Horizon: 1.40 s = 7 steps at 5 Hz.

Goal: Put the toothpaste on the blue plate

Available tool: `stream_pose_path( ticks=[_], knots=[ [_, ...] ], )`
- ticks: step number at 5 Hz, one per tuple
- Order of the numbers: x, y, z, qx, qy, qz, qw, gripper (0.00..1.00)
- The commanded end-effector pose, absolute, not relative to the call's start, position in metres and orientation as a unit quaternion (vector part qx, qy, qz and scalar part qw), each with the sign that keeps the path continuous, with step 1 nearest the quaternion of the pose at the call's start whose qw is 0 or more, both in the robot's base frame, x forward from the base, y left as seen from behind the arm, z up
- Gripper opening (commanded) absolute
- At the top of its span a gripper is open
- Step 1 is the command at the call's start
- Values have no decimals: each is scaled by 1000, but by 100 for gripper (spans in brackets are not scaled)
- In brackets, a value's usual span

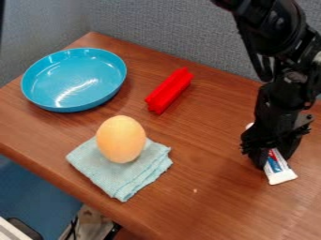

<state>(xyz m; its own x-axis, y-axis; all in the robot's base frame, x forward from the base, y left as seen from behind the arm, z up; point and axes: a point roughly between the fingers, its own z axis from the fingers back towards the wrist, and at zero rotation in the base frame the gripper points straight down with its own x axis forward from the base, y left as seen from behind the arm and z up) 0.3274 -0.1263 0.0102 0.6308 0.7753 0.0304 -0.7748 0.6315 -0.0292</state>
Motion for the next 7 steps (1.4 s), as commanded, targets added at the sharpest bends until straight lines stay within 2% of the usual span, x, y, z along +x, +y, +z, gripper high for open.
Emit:
stream_pose_path(
  ticks=[1, 7],
  knots=[
    [327, -124, 24, -9, -30, 420, 907, 0],
    [324, -113, 40, -2, -26, 399, 917, 0]
  ],
)
